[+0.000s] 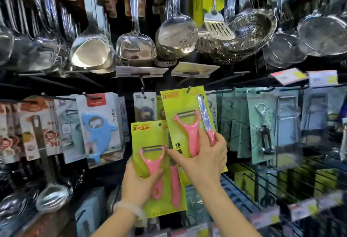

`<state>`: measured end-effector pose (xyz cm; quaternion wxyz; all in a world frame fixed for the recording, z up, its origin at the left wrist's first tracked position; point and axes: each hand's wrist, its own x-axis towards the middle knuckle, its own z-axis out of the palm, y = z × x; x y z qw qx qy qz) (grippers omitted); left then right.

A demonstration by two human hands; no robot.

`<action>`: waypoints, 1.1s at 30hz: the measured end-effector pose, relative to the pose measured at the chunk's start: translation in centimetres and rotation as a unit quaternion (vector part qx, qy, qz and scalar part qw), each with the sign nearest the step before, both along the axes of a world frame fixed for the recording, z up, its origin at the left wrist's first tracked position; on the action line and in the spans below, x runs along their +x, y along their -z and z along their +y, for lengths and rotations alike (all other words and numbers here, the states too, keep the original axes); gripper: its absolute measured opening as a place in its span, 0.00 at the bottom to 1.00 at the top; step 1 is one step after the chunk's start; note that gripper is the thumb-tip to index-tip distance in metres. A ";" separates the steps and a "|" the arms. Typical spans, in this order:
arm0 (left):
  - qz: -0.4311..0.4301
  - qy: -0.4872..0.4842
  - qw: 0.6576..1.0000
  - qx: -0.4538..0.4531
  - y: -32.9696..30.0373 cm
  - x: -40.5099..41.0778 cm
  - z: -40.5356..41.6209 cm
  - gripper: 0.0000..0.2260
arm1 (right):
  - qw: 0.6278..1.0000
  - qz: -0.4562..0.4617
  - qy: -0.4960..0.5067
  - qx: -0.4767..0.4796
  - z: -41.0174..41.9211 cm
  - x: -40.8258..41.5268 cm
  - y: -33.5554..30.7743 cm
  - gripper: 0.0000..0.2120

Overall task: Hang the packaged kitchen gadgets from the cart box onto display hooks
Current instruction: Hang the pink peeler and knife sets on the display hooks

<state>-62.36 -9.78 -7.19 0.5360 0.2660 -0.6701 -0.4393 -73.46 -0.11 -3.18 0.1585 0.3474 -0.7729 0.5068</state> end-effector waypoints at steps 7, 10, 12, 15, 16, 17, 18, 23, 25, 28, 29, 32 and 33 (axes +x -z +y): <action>0.005 -0.005 1.000 0.014 -0.6 1.4 0.5 0.28 | 0.999 -0.026 0.007 0.032 -2.6 -1.7 -0.2 0.49; 0.004 -0.030 0.999 0.014 -0.9 2.2 0.3 0.30 | 0.998 -0.029 -0.001 0.048 -4.3 -2.7 -0.3 0.48; 0.005 -0.042 0.999 0.021 -0.9 2.7 0.1 0.31 | 0.997 -0.039 -0.016 0.058 -5.3 -3.3 -0.5 0.47; 0.013 -0.053 0.998 0.032 -0.5 3.0 -0.4 0.34 | 0.995 -0.041 -0.045 0.079 -6.3 -4.1 -0.6 0.46; 0.014 -0.055 0.998 0.034 -0.4 2.9 -0.4 0.34 | 0.995 -0.036 -0.054 0.082 -6.4 -4.3 -0.4 0.45; 0.015 -0.058 0.998 0.035 -0.3 2.8 -0.3 0.34 | 0.994 -0.037 -0.071 0.077 -6.3 -4.3 -0.2 0.43; 0.014 -0.059 0.998 0.034 -0.2 2.5 -0.1 0.34 | 0.992 -0.043 -0.107 0.060 -6.0 -4.3 0.1 0.40; 0.022 -0.053 0.998 0.000 -0.8 0.0 1.0 0.31 | 0.947 -0.041 -0.318 0.006 -3.1 -2.3 1.1 0.40; 0.014 -0.042 0.999 -0.019 -1.6 -1.3 1.5 0.30 | 0.949 -0.006 -0.313 -0.020 -2.0 -2.3 1.0 0.39; -0.005 -0.019 0.998 -0.056 -3.1 -3.2 2.5 0.31 | 0.957 0.007 -0.279 -0.076 -0.3 -3.5 0.1 0.35; -0.011 -0.009 0.998 -0.068 -3.7 -3.8 2.9 0.33 | 0.960 0.013 -0.265 -0.094 0.1 -4.1 -0.2 0.34; -0.009 0.006 0.997 -0.079 -5.1 -5.3 3.9 0.34 | 0.964 0.039 -0.233 -0.121 0.7 -5.9 -1.3 0.34; -0.005 0.010 0.997 -0.079 -5.6 -5.8 4.2 0.31 | 0.965 0.045 -0.228 -0.122 0.8 -6.4 -1.6 0.34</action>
